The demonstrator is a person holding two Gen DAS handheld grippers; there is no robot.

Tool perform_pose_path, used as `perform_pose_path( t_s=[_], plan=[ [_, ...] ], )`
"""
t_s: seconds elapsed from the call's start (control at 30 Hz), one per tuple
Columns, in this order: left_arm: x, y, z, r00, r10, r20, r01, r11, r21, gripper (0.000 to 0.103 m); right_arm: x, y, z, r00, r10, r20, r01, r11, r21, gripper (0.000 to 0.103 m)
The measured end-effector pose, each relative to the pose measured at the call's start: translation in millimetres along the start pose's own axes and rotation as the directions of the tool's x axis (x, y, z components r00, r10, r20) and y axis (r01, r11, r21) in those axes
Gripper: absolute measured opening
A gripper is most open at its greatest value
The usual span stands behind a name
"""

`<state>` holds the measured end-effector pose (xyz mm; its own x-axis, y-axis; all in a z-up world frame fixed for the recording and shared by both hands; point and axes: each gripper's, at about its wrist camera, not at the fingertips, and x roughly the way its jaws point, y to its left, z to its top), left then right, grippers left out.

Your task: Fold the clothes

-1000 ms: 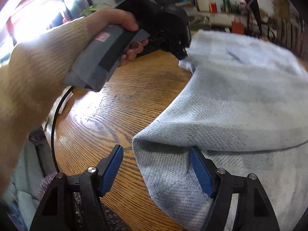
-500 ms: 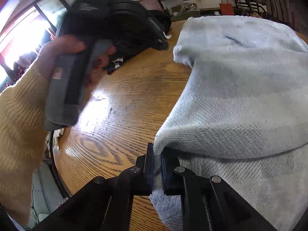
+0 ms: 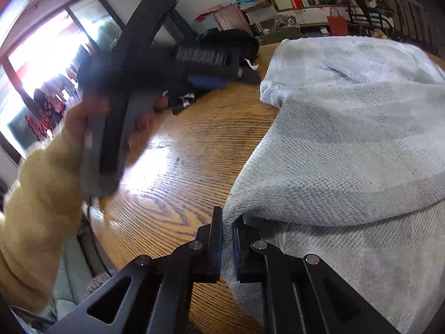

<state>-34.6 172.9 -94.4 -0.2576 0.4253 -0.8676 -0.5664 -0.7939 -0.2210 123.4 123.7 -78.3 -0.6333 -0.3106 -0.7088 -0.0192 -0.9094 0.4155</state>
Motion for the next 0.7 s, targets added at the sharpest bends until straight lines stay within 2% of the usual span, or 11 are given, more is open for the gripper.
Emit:
perform_pose_path(
  t_s=[0.07, 0.1, 0.13, 0.23, 0.27, 0.33, 0.47, 0.57, 0.67, 0.7],
  plan=[
    [3.3, 3.8, 17.4, 0.998, -0.028, -0.063, 0.020, 0.992, -0.122, 0.059, 1.7, -1.1, -1.0, 1.000, -0.008, -0.005, 0.008, 1.000, -0.001, 0.008],
    [5.1, 4.1, 23.6, 0.996, -0.054, -0.075, 0.041, 0.986, -0.159, 0.053, 3.0, -1.7, -1.3, 1.000, -0.009, -0.007, 0.009, 1.000, 0.001, 0.008],
    [8.5, 3.5, 28.8, 0.993, -0.080, -0.090, 0.062, 0.980, -0.187, 0.042, 4.2, -2.2, -1.6, 1.000, -0.011, -0.009, 0.011, 1.000, 0.002, 0.008],
    [28.7, -6.6, 35.3, 0.981, -0.066, -0.182, 0.025, 0.975, -0.223, 0.025, 3.6, -2.5, -5.4, 1.000, -0.024, -0.004, 0.024, 1.000, -0.018, 0.008],
    [34.8, -10.3, 34.2, 0.977, -0.051, -0.206, 0.003, 0.974, -0.225, 0.024, 3.1, -2.7, -6.9, 1.000, -0.029, -0.001, 0.029, 0.999, -0.025, 0.008],
    [44.4, -16.8, 30.0, 0.972, -0.065, -0.225, 0.010, 0.971, -0.237, 0.024, -0.2, -3.8, -9.9, 0.999, -0.033, 0.004, 0.033, 0.999, -0.030, 0.008],
    [56.1, -27.2, 22.3, 0.959, -0.050, -0.280, -0.020, 0.970, -0.242, 0.024, -2.0, -8.4, -11.9, 1.000, -0.028, 0.003, 0.028, 0.999, -0.023, 0.008],
    [61.2, -33.1, 19.5, 0.944, -0.030, -0.329, -0.049, 0.972, -0.231, 0.024, -2.1, -12.1, -12.4, 1.000, -0.021, 0.001, 0.021, 1.000, -0.015, 0.008],
    [63.2, -40.5, 19.6, 0.946, 0.026, -0.322, -0.089, 0.979, -0.182, 0.023, -1.4, -10.9, -12.6, 1.000, -0.018, 0.001, 0.018, 1.000, -0.018, 0.008],
    [64.6, -41.9, 19.2, 0.949, 0.060, -0.309, -0.116, 0.980, -0.165, 0.008, -1.8, -10.4, -12.5, 1.000, -0.016, 0.003, 0.017, 1.000, -0.020, 0.008]
  ],
)
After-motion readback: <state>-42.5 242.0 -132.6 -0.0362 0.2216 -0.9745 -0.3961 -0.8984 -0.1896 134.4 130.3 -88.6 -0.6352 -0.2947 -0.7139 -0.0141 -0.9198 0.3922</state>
